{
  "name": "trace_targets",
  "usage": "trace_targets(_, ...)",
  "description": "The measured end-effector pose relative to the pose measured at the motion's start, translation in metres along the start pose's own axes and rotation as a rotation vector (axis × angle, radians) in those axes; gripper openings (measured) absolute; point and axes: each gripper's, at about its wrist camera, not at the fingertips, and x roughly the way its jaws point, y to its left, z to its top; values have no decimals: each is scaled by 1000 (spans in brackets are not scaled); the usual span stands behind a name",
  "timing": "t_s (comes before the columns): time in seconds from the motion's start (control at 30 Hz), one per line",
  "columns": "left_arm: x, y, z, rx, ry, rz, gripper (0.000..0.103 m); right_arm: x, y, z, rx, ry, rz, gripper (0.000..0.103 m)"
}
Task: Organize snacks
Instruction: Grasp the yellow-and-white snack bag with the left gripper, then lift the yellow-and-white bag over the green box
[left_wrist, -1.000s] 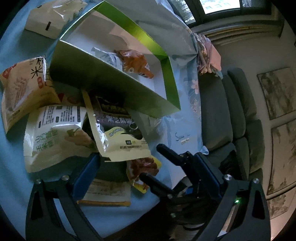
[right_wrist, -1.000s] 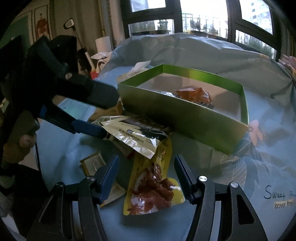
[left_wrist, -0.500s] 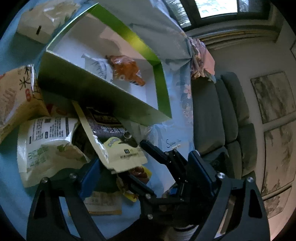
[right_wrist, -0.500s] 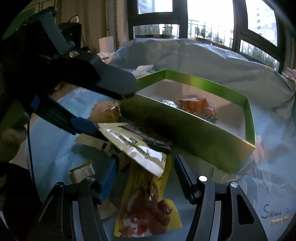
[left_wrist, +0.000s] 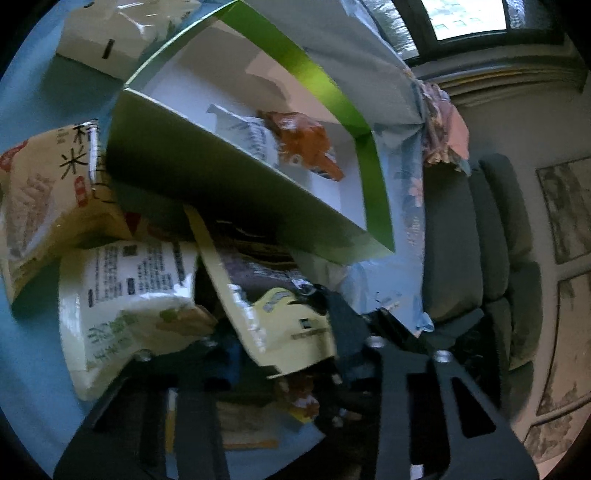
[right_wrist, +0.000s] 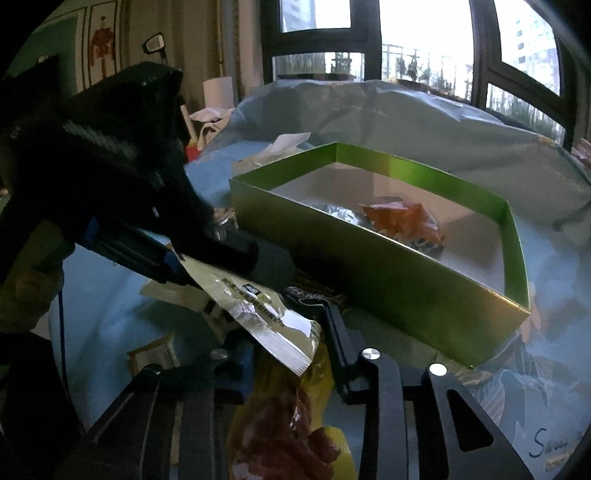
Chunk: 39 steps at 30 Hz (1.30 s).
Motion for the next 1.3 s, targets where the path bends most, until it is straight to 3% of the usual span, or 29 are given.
trace_targets(0.17,2,4,-1,-10,-6,22,26,2,3,-1,-26,4,-3,19)
trace_targets(0.37,-5,-13,-7,77,-36,55,22,-8,8,-4,-39,-39,3,13)
trace_targets(0.93,-28,-54,-19,223,-93,14,22,-56,20,8,-74,-148,-59,13)
trace_targets(1.3,-37,-88,10,316,-153,6,22,-66,5,42,-87,-226,-99,13)
